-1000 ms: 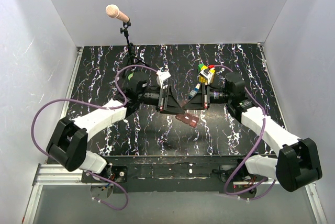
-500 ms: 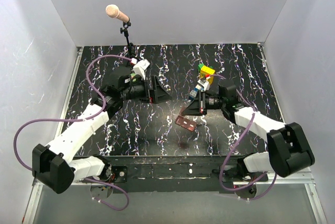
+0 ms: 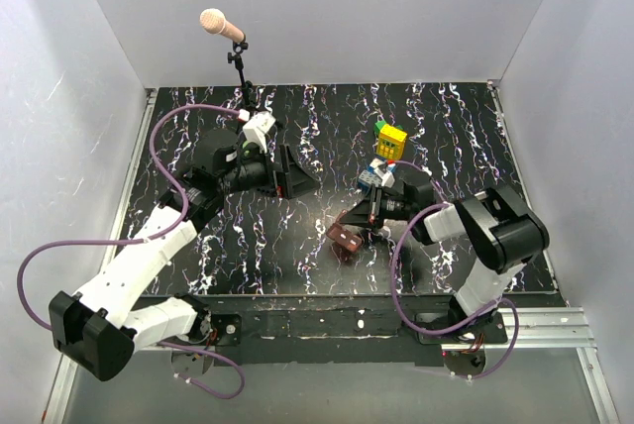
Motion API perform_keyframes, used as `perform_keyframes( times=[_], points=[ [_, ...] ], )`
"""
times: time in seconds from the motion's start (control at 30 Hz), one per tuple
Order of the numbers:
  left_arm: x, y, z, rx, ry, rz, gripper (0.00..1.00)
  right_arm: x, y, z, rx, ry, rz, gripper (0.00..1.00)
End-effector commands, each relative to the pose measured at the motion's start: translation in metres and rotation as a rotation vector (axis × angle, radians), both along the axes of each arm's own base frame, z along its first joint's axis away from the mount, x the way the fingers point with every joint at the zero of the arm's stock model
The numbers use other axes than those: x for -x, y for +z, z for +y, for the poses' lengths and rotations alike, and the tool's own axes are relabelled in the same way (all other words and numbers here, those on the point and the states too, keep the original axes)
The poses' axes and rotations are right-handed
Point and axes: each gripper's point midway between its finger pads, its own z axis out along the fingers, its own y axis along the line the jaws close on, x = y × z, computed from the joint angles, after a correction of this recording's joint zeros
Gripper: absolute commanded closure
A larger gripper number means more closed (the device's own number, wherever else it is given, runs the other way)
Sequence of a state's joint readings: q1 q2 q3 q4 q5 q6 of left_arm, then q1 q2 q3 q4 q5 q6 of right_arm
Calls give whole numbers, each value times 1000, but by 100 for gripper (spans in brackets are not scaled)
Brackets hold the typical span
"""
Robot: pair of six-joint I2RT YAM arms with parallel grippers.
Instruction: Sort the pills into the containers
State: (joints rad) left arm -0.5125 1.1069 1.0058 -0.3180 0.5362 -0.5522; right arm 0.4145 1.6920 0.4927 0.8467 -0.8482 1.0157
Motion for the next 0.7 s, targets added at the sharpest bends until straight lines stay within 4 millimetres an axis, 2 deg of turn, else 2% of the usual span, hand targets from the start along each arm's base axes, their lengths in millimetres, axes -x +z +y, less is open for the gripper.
perform_keyframes(
  times=[0.0, 0.17, 0.3, 0.67],
  points=[
    [9, 24, 4, 40, -12, -70, 2, -24, -1, 1, -42, -112, -122, 99],
    [13, 22, 5, 43, -19, -70, 2, -27, -21, -3, -15, -162, -110, 99],
    [16, 23, 5, 48, -25, -76, 2, -30, -36, -17, 30, -248, -87, 99],
    [20, 24, 5, 64, -36, -84, 2, -35, -44, -54, 46, -440, -102, 99]
  ],
)
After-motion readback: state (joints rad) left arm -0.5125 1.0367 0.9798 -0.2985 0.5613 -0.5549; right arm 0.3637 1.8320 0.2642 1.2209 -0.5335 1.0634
